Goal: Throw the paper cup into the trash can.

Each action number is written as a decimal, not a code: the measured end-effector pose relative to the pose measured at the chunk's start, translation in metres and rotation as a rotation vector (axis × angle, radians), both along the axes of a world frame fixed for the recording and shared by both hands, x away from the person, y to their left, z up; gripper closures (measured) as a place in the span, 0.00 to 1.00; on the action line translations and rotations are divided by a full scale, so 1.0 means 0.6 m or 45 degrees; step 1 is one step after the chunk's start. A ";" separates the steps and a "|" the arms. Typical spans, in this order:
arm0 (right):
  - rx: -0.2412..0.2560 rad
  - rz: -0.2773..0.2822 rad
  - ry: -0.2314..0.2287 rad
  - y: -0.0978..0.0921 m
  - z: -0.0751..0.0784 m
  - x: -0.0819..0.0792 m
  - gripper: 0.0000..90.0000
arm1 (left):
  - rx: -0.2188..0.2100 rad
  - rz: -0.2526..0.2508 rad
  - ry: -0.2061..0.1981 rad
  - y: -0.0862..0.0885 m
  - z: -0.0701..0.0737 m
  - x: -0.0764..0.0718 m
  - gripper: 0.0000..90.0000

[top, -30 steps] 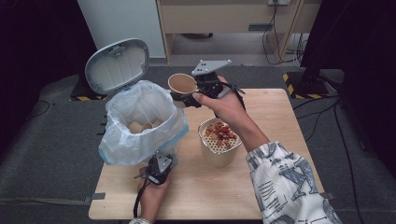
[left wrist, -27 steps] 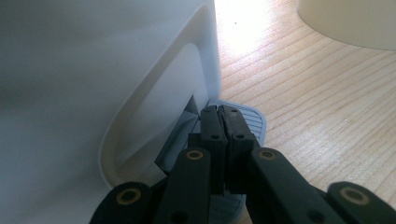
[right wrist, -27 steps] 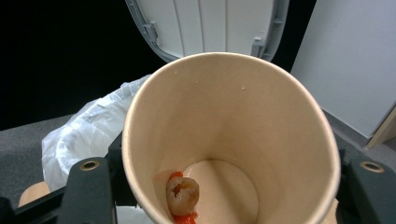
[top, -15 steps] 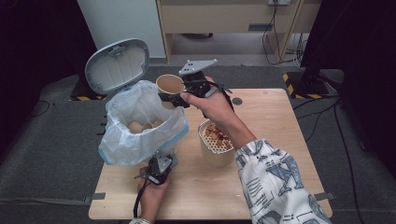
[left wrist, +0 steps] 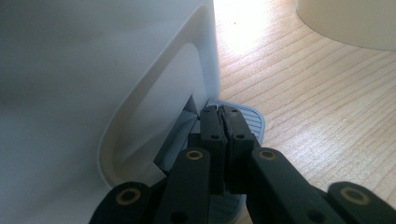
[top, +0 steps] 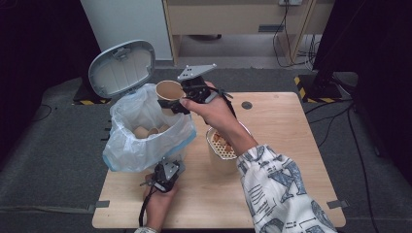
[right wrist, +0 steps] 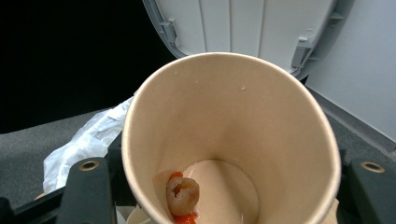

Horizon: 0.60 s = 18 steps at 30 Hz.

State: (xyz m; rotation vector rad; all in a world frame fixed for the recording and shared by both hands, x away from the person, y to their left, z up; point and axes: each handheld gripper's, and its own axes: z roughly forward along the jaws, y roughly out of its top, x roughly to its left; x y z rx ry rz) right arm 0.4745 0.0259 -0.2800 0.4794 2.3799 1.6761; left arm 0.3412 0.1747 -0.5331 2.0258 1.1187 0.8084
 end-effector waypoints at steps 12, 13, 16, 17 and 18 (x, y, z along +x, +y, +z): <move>-0.019 0.027 0.008 0.037 -0.008 -0.002 0.36 | -0.001 0.001 0.004 0.000 0.000 0.000 0.97; -0.021 0.029 0.008 0.040 -0.008 -0.002 0.36 | -0.001 0.001 0.004 0.000 0.000 0.000 0.97; -0.030 0.034 0.011 0.048 -0.010 -0.002 0.36 | -0.001 0.001 0.004 0.001 0.001 0.000 0.97; -0.034 0.037 0.009 0.051 -0.011 -0.002 0.36 | -0.002 0.001 0.005 0.001 0.001 0.000 0.97; -0.033 0.039 0.010 0.053 -0.011 -0.002 0.36 | -0.002 0.001 0.005 0.001 0.001 0.000 0.97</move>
